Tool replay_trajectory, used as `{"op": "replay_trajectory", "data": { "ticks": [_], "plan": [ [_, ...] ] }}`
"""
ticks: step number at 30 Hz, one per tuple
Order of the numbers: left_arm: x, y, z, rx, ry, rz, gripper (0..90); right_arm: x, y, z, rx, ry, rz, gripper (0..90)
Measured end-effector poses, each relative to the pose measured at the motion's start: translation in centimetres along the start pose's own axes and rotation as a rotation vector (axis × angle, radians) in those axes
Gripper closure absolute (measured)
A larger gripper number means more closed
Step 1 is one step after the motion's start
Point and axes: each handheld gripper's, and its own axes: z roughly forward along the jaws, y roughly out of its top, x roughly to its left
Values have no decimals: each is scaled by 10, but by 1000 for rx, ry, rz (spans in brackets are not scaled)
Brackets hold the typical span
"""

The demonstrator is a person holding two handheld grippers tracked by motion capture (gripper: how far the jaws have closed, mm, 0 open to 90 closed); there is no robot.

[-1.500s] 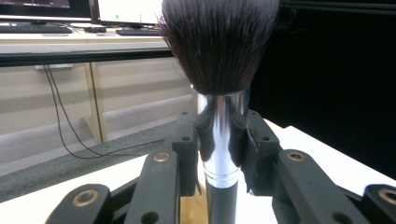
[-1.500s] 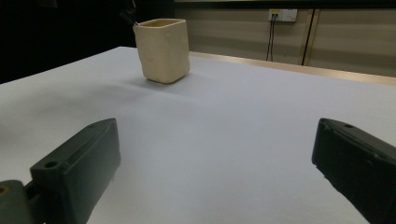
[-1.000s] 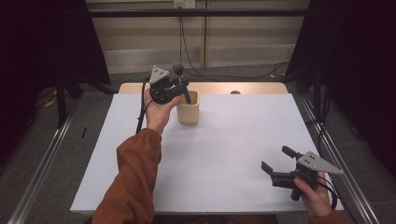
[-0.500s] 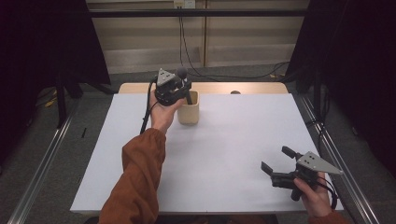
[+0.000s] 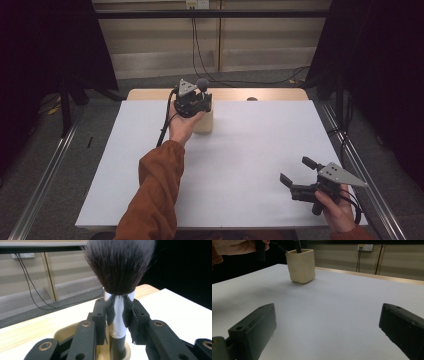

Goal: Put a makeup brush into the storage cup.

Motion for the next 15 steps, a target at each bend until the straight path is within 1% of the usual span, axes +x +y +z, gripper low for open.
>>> {"op": "replay_trajectory", "data": {
  "ticks": [4,8,10,13,15],
  "plan": [
    [0,-4,2,27,-10,18,703,0,0,0,-2,0,3,8],
    [1,-8,3,41,-9,19,703,0,0,0,0,-1,-3,8],
    [0,-8,2,43,0,24,703,1,0,0,-1,1,-4,8],
    [0,-9,1,53,-5,25,702,1,0,0,-1,2,-3,8],
    [1,-9,1,53,-15,15,700,1,0,0,-1,1,0,8]
  ]
}}
